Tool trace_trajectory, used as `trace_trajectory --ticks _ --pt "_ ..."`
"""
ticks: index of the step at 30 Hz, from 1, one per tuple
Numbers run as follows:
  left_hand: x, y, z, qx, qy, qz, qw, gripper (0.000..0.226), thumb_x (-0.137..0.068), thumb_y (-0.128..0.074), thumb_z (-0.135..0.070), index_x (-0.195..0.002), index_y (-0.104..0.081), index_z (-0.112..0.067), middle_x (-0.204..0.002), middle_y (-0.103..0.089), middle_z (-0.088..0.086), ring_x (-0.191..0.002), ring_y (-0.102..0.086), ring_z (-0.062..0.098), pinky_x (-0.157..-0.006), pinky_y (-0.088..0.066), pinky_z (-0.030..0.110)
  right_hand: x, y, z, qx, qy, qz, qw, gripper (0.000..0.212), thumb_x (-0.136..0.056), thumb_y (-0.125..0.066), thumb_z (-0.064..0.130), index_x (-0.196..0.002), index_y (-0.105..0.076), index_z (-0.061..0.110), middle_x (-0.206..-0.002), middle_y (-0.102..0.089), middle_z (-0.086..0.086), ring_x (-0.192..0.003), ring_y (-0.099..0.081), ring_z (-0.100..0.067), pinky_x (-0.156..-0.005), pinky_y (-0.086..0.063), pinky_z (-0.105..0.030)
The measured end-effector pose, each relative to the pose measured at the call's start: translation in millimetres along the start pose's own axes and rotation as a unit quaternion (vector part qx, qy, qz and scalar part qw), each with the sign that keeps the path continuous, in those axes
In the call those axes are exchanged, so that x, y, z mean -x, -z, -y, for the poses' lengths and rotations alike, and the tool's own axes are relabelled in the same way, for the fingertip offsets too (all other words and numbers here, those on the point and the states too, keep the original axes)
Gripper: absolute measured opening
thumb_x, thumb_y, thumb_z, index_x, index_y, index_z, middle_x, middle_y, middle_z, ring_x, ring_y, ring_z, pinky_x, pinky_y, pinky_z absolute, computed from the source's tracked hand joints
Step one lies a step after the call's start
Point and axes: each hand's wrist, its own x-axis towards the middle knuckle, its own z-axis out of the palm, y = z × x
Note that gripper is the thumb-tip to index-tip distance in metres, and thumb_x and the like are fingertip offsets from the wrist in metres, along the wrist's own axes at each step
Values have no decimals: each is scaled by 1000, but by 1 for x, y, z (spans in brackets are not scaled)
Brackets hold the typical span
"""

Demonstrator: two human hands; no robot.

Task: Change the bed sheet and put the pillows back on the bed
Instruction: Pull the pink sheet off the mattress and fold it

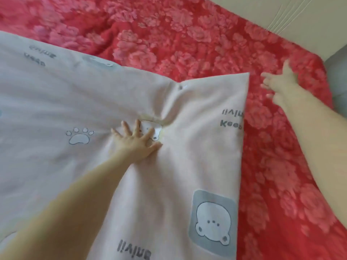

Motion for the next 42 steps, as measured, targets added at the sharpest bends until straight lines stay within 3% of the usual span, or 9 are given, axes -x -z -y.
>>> trace_trajectory --ticks 7,16,19,26,31,34,37,39,42 --pt "-30 -32 -14 0 -29 -186 982 67 -85 -4 -70 -146 -13 -45 -160 -2 2 -142 9 42 -108 8 65 -10 -30 -100 84 -91 84 989 68 -93 -56 37 -149 -22 17 -147 -40 -5 -132 -42 -25 -102 -35 -36" --pt "-59 -36 -15 32 -41 -266 962 64 -89 -13 -63 -147 -24 -38 -156 -22 3 -144 -6 39 -113 0 60 -38 -67 -158 23 -261 56 963 23 -96 -48 37 -91 -56 16 -97 -60 1 -67 -52 -14 -59 -44 -25" --pt "-60 -34 -16 34 -37 -262 964 63 -89 -18 -62 -146 -28 -37 -155 -25 3 -144 -8 40 -113 -1 60 -52 -66 -164 4 -269 61 961 30 -89 -59 47 -94 -60 17 -94 -64 0 -74 -58 -14 -65 -49 -27" --pt "-62 -30 -18 34 -32 -246 968 63 -88 -20 -60 -147 -26 -36 -156 -24 2 -145 -7 37 -114 0 58 -72 -47 -111 160 43 -70 984 12 -69 -67 15 -79 -69 10 -75 -59 -3 -76 -55 -14 -69 -43 -28" --pt "-65 -31 -18 31 -27 -251 967 63 -88 -23 -58 -147 -28 -36 -155 -26 2 -144 -9 37 -114 -1 57 -37 -91 -138 360 21 -88 928 45 -91 -46 10 -135 -48 19 -133 -55 -15 -119 -51 -33 -100 -33 -39" --pt "-65 -31 -17 35 -29 -246 968 64 -87 -23 -59 -147 -27 -36 -156 -25 2 -145 -7 37 -114 0 58 45 -126 -127 400 232 -21 887 56 -96 -41 34 -149 -25 27 -150 -36 -12 -138 -33 -32 -113 -13 -53" --pt "-64 -31 -16 33 -30 -243 969 65 -87 -21 -60 -147 -25 -36 -156 -23 1 -145 -6 36 -114 0 58 157 -128 -156 395 417 206 792 58 -93 -34 51 -146 -34 29 -149 -40 -8 -138 -34 -30 -111 -18 -59" --pt "-64 -31 -16 30 -34 -243 969 65 -87 -21 -60 -147 -25 -36 -156 -23 2 -145 -7 37 -114 0 58 157 -98 -198 477 408 251 737 60 -93 -26 58 -145 -37 30 -151 -37 -4 -140 -32 -25 -110 -21 -59" --pt "-66 -33 -15 25 -40 -245 968 62 -89 -23 -59 -147 -25 -36 -156 -24 2 -144 -7 38 -113 -1 59 94 -43 -232 531 147 122 826 70 -92 -10 63 -149 -26 27 -157 -24 -3 -146 -16 -22 -114 -10 -58"
